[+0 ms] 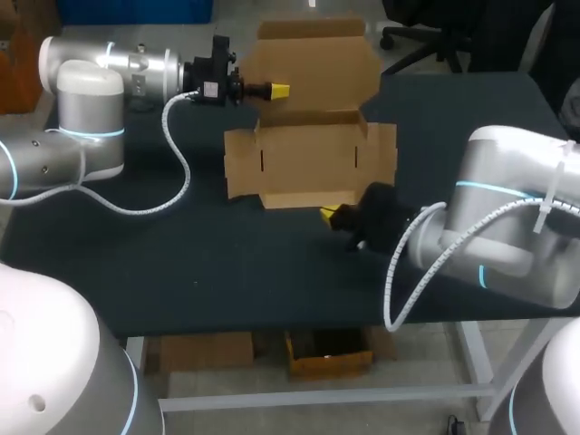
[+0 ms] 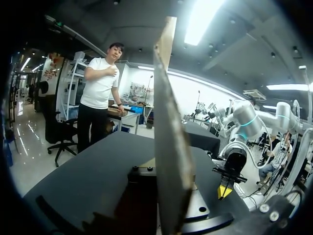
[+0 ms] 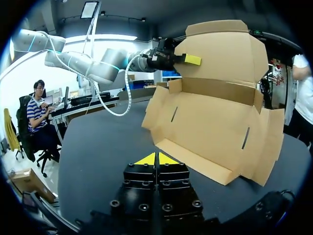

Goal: Assemble the packaging by folding the flat box into shape, placing the metal phone stand inside, and closing the box properly

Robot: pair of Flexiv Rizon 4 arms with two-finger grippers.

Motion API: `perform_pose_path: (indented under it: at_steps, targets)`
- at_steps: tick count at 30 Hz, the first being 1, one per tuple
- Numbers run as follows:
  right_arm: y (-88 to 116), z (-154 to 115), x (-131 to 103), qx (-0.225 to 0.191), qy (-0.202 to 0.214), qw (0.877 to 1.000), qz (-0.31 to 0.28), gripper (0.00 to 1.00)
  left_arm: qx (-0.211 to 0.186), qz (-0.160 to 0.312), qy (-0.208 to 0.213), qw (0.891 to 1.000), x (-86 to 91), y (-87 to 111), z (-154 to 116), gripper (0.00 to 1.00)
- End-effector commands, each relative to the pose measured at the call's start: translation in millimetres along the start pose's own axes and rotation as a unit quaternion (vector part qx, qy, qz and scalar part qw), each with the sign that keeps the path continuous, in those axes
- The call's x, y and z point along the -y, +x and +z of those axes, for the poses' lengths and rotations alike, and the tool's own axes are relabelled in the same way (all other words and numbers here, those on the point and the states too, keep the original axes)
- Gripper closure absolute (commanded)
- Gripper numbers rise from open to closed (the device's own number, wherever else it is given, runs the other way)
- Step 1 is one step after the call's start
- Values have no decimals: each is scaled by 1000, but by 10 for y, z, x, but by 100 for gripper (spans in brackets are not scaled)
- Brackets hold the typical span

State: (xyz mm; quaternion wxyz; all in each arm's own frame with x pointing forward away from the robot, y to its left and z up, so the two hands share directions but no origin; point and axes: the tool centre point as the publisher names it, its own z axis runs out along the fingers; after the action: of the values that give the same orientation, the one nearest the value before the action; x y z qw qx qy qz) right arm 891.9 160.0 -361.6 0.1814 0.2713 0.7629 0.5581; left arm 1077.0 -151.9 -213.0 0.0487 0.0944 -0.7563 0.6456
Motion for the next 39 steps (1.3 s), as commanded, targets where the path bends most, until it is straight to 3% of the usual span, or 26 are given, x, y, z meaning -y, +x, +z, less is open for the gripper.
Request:
perform_pose_path:
  at_steps: [1,6,14,22,39]
  targets:
    - [33,30,33,38,-16,999,-1,100,-2,0,1,1000,-13,-7,-3,100]
    - [33,30,33,38,-16,999,-1,100,-2,0,1,1000,-13,-7,-3,100]
    - [-70,343,208,45,-15,999,23,100,-2,0,1,1000,-13,-7,-3,100]
    - [-122,589,222,49,-12,998,28,100,-2,0,1,1000,-13,-7,-3,100]
    - [-270,825,278,74,-4,997,36,100,-2,0,1,1000,-13,-7,-3,100]
